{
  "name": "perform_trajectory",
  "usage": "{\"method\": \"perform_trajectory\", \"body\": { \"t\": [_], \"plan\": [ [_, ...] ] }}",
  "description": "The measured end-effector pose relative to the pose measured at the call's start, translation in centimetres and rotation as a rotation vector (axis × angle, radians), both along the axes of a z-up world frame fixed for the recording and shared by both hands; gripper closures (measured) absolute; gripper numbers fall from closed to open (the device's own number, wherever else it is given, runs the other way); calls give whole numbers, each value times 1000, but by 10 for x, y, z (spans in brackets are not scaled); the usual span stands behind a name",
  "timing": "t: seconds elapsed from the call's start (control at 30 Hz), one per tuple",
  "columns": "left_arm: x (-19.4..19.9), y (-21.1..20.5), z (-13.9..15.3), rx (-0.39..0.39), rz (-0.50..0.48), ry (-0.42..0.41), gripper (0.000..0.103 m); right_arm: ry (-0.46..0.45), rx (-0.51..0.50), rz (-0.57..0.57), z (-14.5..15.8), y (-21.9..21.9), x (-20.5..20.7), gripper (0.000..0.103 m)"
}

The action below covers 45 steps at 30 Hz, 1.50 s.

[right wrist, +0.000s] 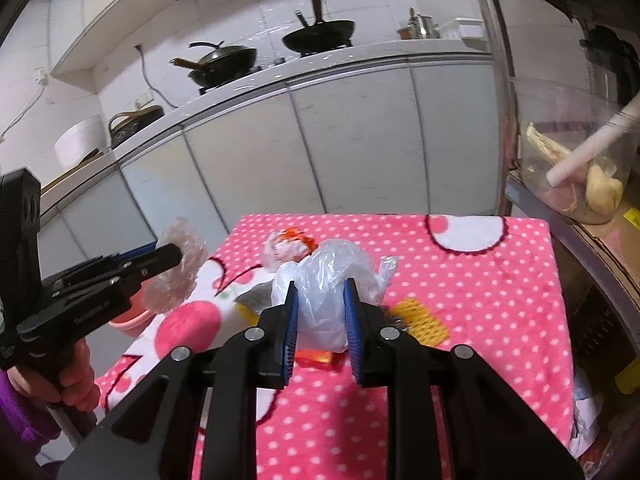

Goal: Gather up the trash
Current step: 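Grasp the clear bubble bag with left tool while right tool grasps the white plastic bag, then carry both bags over the pink bucket and open both tools to drop them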

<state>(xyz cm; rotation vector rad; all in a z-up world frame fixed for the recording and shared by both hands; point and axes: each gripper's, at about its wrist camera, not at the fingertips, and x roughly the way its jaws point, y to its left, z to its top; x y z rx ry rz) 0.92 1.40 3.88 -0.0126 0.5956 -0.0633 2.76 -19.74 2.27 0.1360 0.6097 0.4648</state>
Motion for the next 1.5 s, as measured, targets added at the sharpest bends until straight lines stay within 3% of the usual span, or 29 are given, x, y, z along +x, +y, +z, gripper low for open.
{"method": "perform_trajectory", "body": {
  "t": [0.73,1.5],
  "plan": [
    [-46,47,20,-24,103,-88,73,-82,-36,78,23,47,-34,81],
    [-72,125,20,-64,214,-141,73,-102,-82,207,41,129,-30,81]
  ]
}}
